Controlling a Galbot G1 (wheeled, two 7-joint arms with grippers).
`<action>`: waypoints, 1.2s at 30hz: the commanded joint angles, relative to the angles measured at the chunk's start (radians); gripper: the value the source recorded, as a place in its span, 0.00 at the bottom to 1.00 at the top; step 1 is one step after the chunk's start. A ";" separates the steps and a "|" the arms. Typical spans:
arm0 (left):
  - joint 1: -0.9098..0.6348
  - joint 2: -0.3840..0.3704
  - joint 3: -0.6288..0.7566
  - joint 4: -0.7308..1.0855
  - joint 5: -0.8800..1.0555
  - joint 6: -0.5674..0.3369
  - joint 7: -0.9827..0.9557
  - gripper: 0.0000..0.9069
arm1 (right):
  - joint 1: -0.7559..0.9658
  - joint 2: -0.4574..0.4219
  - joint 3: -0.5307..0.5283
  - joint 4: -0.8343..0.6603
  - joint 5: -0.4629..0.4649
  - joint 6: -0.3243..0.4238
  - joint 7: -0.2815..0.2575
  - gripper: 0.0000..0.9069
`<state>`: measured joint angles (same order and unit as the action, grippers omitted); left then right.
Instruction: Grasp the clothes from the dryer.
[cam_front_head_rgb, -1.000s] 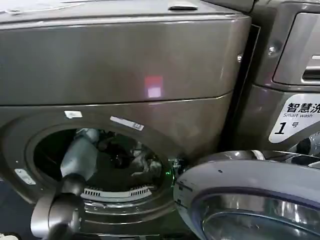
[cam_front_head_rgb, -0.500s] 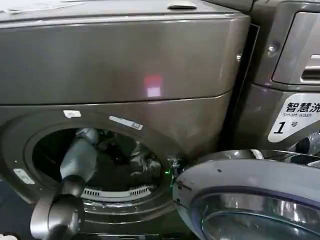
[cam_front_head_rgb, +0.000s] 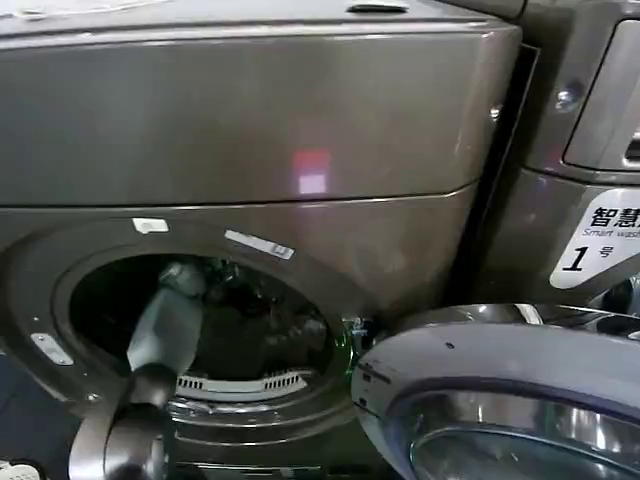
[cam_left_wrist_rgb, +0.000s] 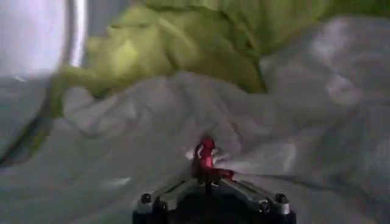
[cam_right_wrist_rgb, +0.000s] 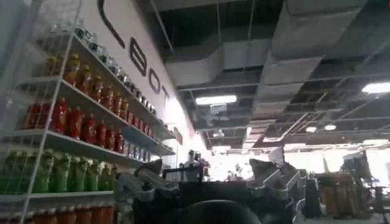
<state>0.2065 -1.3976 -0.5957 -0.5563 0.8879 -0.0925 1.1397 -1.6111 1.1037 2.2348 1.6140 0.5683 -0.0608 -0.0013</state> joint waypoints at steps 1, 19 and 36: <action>0.084 -0.053 0.006 -0.275 -0.395 0.096 -0.485 0.00 | 0.005 0.008 -0.007 0.043 0.008 -0.029 0.000 1.00; 0.065 -0.098 0.015 -0.429 -0.810 0.344 -0.997 0.00 | 0.007 0.021 -0.016 0.100 0.044 -0.016 0.000 1.00; 0.054 -0.114 0.023 -0.462 -0.867 0.363 -1.043 0.00 | 0.007 0.021 -0.013 0.070 0.030 -0.010 -0.001 1.00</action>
<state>0.2635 -1.5061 -0.5756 -0.9865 0.1059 0.2390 0.1881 -1.6014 1.1255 2.2184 1.6909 0.5951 -0.0765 -0.0043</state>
